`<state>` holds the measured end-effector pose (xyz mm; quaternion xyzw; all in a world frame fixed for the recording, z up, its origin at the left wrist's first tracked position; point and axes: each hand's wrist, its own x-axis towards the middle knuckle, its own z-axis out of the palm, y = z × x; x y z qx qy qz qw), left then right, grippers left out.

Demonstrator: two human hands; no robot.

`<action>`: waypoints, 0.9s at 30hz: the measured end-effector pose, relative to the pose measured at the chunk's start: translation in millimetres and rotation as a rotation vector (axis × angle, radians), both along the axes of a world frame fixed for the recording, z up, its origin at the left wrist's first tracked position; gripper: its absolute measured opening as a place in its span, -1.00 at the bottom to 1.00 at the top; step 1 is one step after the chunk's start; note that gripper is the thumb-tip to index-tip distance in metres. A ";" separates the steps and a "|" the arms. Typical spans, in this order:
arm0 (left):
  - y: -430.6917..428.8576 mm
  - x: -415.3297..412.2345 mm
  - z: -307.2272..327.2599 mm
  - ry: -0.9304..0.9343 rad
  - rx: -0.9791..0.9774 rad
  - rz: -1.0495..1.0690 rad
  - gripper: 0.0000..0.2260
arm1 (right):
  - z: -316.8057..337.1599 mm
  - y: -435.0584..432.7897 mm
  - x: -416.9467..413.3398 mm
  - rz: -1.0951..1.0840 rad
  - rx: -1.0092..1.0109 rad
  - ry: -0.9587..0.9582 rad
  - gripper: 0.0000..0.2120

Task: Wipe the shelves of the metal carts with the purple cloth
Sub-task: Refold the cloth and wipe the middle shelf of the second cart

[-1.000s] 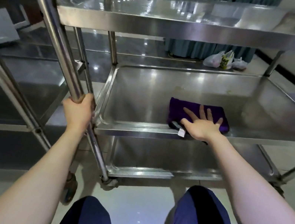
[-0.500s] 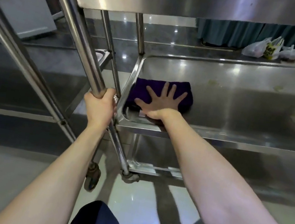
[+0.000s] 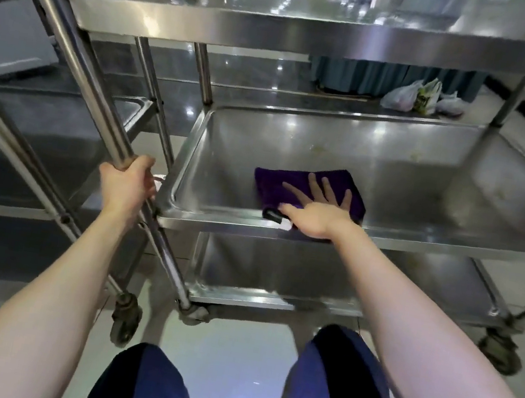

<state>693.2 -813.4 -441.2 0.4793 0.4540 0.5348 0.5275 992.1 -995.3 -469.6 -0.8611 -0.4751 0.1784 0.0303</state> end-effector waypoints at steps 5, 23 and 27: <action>-5.2 1.9 3.2 -0.030 -0.019 0.001 -0.69 | 0.6 -56.0 91.6 -0.260 -0.010 -0.003 -0.24; -6.9 -3.4 3.6 0.068 0.087 -0.016 -0.67 | -3.3 140.1 -144.2 0.301 0.027 -0.097 -0.29; -13.5 -7.3 9.2 0.163 0.081 0.009 -0.75 | 2.8 92.0 -103.4 0.324 0.029 0.009 -0.37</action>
